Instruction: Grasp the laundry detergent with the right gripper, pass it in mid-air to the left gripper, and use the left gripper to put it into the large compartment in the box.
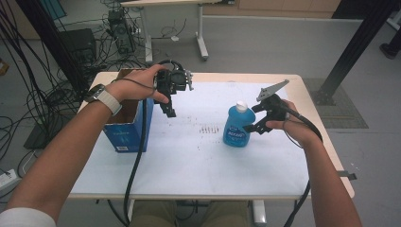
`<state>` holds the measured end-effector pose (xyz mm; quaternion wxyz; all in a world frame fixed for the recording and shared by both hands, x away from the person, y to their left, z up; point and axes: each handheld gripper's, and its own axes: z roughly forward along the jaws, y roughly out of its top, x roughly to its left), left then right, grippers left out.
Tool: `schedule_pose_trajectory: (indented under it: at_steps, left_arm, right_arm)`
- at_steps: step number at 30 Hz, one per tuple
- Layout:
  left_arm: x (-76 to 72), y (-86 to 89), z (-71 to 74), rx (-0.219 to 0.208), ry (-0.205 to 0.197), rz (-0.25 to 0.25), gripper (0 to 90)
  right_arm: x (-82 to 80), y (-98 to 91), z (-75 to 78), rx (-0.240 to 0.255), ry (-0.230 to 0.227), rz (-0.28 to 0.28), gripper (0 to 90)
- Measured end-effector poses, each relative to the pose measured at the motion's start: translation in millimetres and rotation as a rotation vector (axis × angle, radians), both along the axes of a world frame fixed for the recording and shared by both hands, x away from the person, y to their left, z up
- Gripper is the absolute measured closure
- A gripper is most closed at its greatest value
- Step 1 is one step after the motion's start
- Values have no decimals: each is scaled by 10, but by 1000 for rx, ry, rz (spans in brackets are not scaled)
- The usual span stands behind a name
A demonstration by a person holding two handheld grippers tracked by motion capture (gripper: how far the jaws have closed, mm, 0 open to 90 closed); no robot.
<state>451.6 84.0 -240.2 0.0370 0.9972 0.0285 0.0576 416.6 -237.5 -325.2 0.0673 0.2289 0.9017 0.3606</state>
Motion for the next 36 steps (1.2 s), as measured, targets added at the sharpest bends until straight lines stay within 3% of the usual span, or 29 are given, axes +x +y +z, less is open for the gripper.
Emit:
schedule_pose_trajectory:
  at_steps: [36]
  left_arm:
    - [1, 2, -14, -9, 1, -1, 100]
  right_arm:
    - [-7, -5, -23, 23, -12, -12, 40]
